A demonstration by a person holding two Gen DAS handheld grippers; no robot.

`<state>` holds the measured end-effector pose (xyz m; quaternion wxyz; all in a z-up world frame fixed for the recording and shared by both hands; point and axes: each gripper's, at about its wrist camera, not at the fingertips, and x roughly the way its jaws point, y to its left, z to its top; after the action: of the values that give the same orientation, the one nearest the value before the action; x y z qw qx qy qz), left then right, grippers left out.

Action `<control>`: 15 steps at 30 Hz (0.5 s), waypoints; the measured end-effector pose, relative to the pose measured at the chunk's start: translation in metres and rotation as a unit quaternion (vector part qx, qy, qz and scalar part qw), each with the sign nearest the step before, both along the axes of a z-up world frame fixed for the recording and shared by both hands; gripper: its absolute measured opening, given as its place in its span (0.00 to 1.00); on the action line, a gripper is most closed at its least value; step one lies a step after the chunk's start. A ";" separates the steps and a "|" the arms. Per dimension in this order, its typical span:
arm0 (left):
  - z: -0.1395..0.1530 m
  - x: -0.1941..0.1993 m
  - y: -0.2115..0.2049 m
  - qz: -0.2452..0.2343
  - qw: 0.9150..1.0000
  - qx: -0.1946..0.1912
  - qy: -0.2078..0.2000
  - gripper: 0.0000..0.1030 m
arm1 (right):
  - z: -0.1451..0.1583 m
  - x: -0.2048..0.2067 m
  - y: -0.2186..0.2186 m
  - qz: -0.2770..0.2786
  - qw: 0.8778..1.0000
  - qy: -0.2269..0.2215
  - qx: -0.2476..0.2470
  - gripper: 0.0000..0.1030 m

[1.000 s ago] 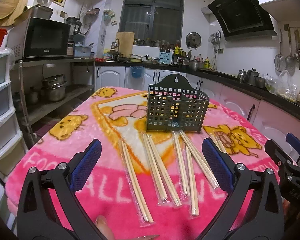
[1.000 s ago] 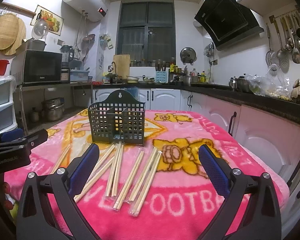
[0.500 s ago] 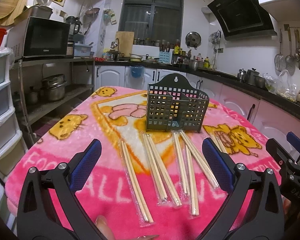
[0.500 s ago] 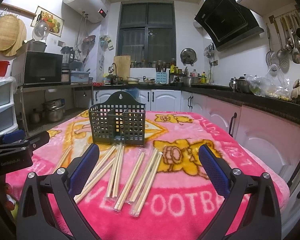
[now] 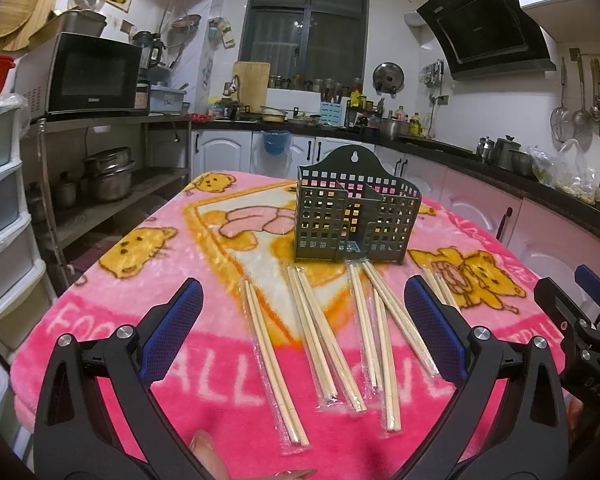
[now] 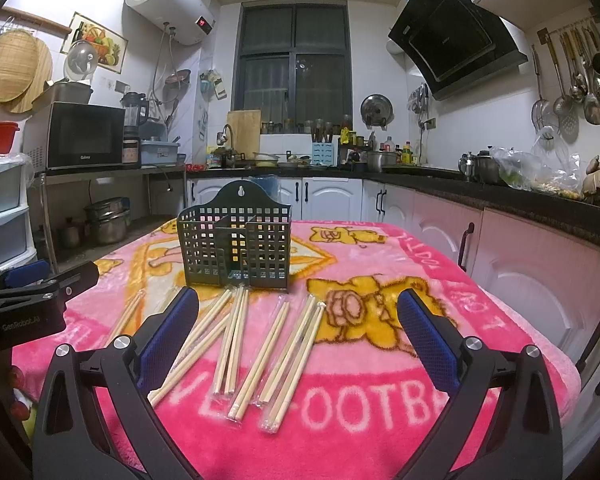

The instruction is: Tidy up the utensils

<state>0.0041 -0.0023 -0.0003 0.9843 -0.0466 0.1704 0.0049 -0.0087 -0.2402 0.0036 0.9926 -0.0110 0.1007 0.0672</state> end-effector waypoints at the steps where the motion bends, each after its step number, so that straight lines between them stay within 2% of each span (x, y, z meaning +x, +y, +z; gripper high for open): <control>1: 0.000 0.000 0.000 0.000 1.000 0.000 0.000 0.90 | 0.000 -0.001 -0.001 0.001 1.000 0.000 0.000 0.94; 15: -0.006 0.000 0.015 0.018 1.000 -0.014 0.005 0.90 | -0.008 0.005 0.011 0.023 1.000 0.015 -0.012 0.94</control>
<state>0.0043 0.0127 -0.0062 0.9824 -0.0631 0.1745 0.0205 -0.0040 -0.2295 -0.0044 0.9889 -0.0242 0.1166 0.0888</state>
